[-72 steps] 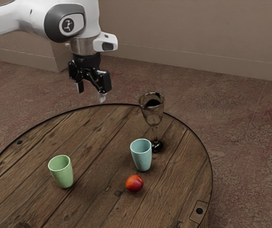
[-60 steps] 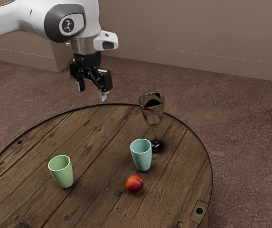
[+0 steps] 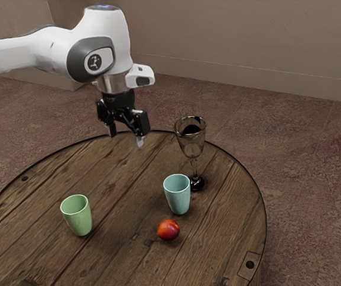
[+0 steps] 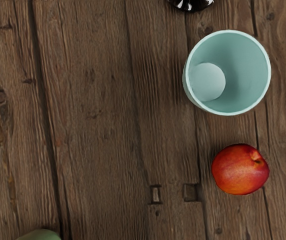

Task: Place the right cup onto the left cup

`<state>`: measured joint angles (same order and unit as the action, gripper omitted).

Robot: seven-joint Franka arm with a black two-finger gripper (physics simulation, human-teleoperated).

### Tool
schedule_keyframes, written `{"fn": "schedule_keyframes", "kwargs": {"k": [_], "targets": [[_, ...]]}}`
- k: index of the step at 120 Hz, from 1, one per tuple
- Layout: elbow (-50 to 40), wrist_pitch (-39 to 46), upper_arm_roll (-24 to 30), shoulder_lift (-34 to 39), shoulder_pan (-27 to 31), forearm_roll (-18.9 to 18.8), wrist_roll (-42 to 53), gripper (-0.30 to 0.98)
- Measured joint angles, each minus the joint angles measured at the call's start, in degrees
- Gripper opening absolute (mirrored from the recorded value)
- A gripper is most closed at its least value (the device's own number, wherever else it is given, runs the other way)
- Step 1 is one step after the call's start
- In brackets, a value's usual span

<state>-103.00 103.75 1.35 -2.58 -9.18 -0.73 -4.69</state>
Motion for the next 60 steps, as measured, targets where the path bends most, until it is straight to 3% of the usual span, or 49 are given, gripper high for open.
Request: {"fn": "schedule_keyframes", "kwargs": {"k": [23, 60], "targets": [[-2.20, 5.43, 0.06, -3.23, -5.23, 0.22, -2.05, 0.69], [-2.20, 13.07, 0.13, -11.61, -7.40, 2.07, -5.03, 0.67]]}}
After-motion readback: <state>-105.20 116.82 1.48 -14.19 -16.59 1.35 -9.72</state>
